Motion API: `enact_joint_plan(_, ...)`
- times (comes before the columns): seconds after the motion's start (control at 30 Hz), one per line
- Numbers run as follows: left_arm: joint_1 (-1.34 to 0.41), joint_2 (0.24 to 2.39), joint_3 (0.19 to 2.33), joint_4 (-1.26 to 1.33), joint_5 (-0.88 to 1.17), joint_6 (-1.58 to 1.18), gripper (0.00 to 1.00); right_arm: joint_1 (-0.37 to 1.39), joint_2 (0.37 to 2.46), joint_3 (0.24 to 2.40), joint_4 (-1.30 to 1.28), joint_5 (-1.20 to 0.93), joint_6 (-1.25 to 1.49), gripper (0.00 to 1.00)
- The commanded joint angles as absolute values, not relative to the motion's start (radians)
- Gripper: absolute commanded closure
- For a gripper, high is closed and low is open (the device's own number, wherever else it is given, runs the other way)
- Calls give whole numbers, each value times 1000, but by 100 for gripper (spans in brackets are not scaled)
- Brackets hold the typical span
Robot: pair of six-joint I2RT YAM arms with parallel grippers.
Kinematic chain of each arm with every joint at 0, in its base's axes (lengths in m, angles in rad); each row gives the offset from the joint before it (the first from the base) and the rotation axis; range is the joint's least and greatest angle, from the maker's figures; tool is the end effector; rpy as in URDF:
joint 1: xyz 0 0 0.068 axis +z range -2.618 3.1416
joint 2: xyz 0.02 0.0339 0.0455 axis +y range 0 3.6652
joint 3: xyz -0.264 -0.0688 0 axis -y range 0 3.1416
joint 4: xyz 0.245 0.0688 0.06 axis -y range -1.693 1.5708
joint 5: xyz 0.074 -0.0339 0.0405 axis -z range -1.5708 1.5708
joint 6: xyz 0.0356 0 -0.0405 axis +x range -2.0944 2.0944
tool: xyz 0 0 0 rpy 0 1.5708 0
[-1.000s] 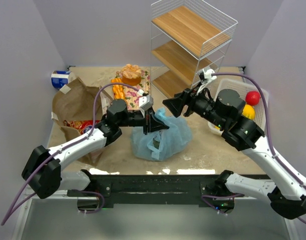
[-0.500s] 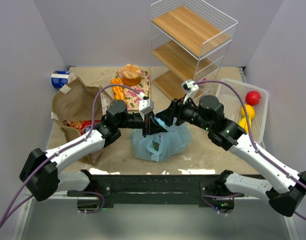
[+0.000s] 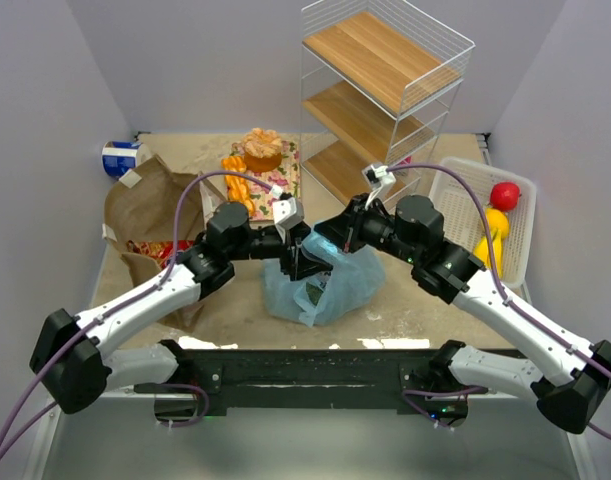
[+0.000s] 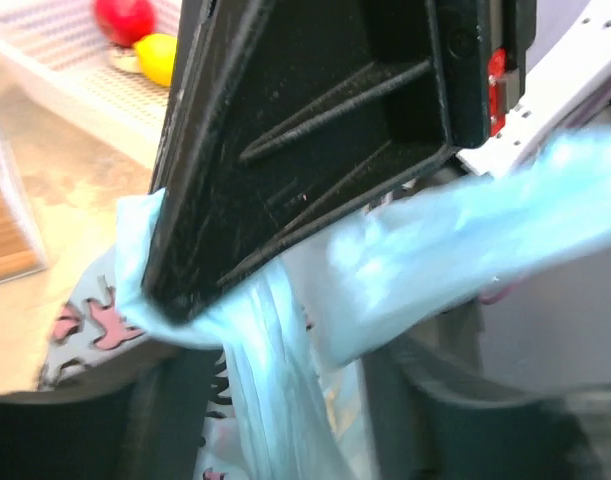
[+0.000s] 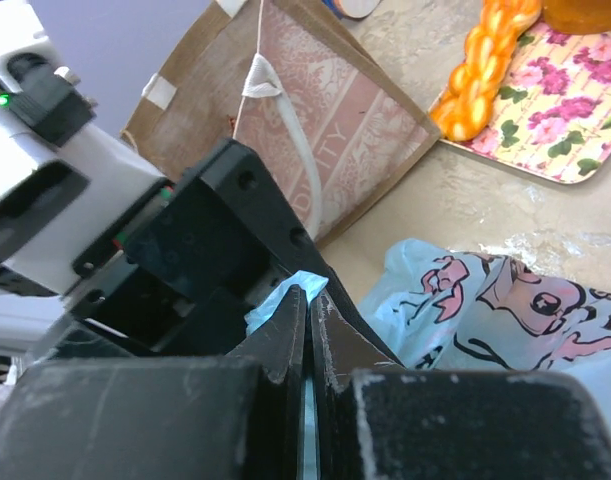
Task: Place the mixed food into the grocery bags and tie them
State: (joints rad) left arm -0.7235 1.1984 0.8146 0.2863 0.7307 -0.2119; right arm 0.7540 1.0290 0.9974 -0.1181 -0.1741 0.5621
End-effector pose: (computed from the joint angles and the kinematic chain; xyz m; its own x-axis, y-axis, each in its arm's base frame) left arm 0.1893 -0.1989 0.3135 -0.2797 0.0381 -0.9593 0.9533 0.1293 -0.2728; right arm 0.1696 0.1677 0.3757 -0.5179 0.2338 -0.8229 -0.6182 0.5627 0.5489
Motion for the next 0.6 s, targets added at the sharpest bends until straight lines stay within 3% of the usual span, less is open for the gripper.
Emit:
enact_joint_plan(0.0, -729, 1094, 876, 157, 611, -130, 29, 752, 1015, 997, -117, -101, 578, 100)
enact_joint_plan(0.13, -729, 1029, 902, 63, 581, -91, 18, 752, 1023, 996, -123, -81, 584, 100)
enact_joint_plan(0.37, -759, 940, 951, 113, 539, -126, 16, 752, 1037, 1000, -135, -75, 580, 100)
enact_joint_plan(0.57, -814, 1018, 1006, 158, 531, -137, 16, 753, 1037, 1009, -146, -71, 574, 100)
